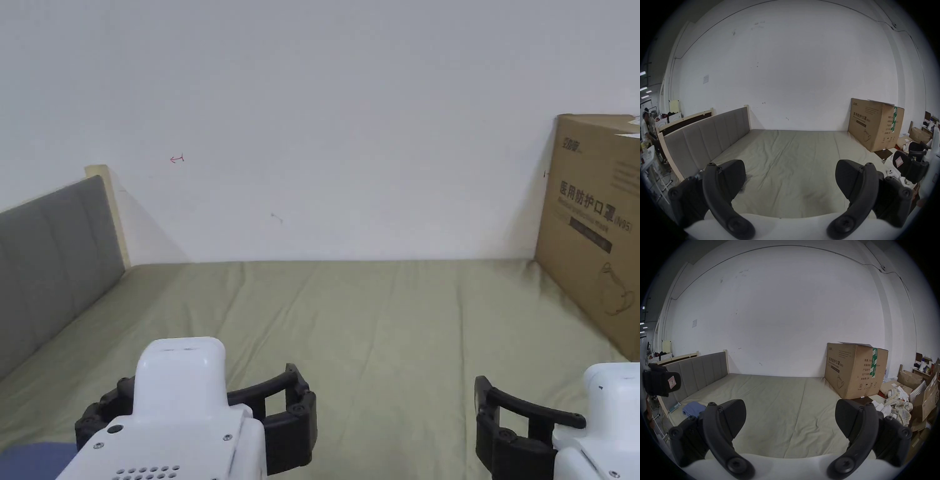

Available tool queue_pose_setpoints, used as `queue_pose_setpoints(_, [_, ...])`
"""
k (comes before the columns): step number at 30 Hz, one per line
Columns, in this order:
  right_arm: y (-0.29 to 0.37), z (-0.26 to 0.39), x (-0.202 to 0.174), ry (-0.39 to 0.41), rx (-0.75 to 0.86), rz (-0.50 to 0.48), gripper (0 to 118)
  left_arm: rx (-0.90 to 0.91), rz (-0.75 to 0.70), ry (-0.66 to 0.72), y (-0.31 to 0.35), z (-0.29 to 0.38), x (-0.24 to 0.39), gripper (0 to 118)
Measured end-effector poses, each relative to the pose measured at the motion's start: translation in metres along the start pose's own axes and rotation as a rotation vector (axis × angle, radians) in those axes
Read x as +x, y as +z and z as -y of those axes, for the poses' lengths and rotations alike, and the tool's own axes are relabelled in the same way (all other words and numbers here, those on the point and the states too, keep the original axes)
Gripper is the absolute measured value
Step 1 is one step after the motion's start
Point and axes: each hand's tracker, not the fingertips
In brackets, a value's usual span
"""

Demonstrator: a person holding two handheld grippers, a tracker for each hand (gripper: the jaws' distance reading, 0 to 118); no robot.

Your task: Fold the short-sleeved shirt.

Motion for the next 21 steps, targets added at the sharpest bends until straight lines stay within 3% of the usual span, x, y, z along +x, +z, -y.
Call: queue_pose_setpoints(21, [0.0056, -0.0001, 0.0025, -0.02, 0.006, -0.018, 112, -0.002, -0.011, 0.011, -0.0006, 0.004, 0.0014, 113])
